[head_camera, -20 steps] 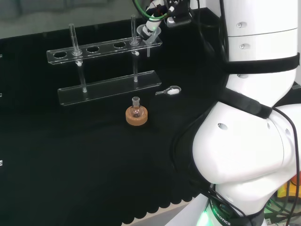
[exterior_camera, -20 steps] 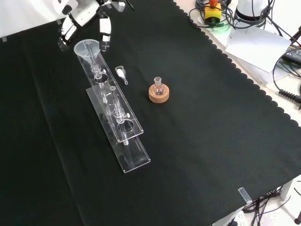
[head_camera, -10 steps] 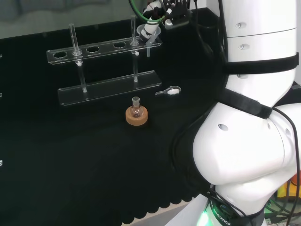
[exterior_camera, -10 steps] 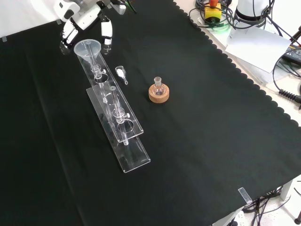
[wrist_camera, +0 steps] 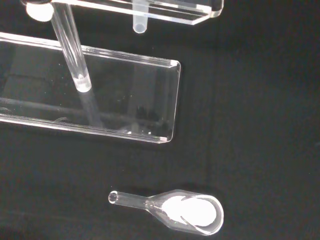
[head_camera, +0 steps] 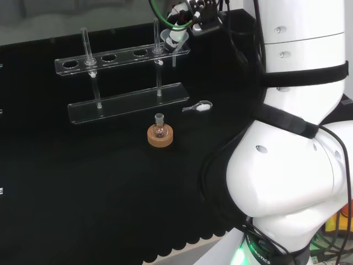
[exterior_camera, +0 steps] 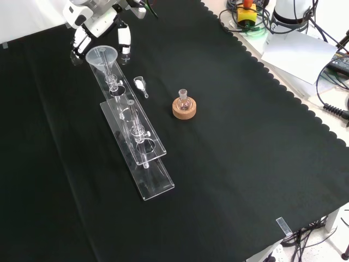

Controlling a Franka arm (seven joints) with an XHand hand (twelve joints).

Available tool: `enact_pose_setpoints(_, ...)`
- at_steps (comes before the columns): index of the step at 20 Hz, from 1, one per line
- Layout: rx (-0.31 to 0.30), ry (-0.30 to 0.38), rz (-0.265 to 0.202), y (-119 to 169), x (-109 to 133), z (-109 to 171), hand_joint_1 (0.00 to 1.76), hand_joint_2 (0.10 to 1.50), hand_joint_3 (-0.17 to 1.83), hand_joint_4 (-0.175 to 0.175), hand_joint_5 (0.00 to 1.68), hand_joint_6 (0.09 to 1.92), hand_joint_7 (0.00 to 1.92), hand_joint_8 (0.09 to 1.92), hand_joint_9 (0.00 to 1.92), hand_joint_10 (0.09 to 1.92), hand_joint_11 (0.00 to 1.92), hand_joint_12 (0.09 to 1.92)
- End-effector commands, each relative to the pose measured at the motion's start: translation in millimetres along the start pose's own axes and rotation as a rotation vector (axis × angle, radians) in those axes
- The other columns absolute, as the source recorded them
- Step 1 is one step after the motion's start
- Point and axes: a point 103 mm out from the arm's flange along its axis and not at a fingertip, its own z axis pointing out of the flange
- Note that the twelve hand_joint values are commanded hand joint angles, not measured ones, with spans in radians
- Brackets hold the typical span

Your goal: Pick up the funnel from the transparent funnel stand.

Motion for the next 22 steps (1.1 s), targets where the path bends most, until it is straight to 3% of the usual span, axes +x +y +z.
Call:
enact_pose_setpoints(1, -0.005, -0.029, 0.006, 0.9, 0.0, 1.8, 0.65, 0.73, 0.28, 0.001, 0.1, 0.09, 0.0, 0.65, 0.36, 0.74, 0.41, 1.44)
enact_pose_setpoints(4, -0.023, -0.073, 0.022, 0.8, 0.4, 0.2, 0.7, 0.72, 0.37, -0.006, 0.21, 0.09, 0.1, 0.68, 0.5, 0.66, 0.44, 1.42)
enact_pose_setpoints(9, -0.096, -0.147, 0.049, -3.1, 2.4, -6.0, 0.79, 0.72, 0.55, -0.006, 0.52, 0.09, 0.42, 0.65, 0.76, 0.55, 0.51, 1.34)
enact_pose_setpoints(12, -0.168, -0.184, 0.073, -9.6, 4.1, -13.8, 0.83, 0.74, 0.59, 0.008, 0.67, 0.26, 0.57, 0.64, 0.86, 0.5, 0.56, 1.31)
enact_pose_setpoints(16, -0.207, -0.217, 0.082, -21.1, 5.9, -28.4, 0.88, 0.74, 0.62, 0.017, 0.68, 0.6, 0.65, 0.66, 0.92, 0.46, 0.61, 1.27)
enact_pose_setpoints(22, -0.191, -0.243, 0.093, -44.4, 6.8, -46.1, 0.9, 0.74, 0.65, 0.019, 0.66, 0.71, 0.66, 0.67, 0.94, 0.47, 0.62, 1.27)
